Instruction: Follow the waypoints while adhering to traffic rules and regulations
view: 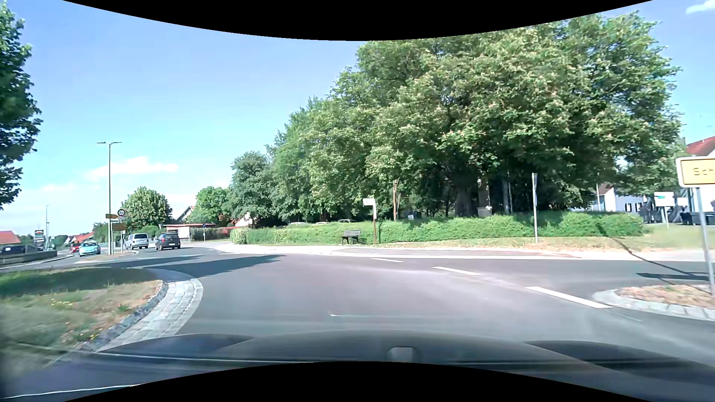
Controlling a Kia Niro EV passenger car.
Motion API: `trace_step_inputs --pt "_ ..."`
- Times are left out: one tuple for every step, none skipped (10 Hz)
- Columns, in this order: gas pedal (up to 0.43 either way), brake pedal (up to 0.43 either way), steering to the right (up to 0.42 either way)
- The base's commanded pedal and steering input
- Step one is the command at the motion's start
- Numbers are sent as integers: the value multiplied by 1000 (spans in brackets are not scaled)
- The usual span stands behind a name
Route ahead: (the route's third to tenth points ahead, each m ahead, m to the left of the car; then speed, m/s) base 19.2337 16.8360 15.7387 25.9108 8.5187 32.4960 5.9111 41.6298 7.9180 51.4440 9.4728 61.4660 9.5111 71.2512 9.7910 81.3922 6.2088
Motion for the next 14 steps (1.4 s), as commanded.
trace_step_inputs --pt "110 6 -169" --pt "110 6 -184" --pt "110 6 -195" --pt "110 12 -202" --pt "110 6 -205" --pt "110 6 -206" --pt "98 6 -215" --pt "98 6 -228" --pt "98 6 -231" --pt "98 6 -231" --pt "98 6 -235" --pt "79 6 -243" --pt "79 6 -254" --pt "79 6 -258"
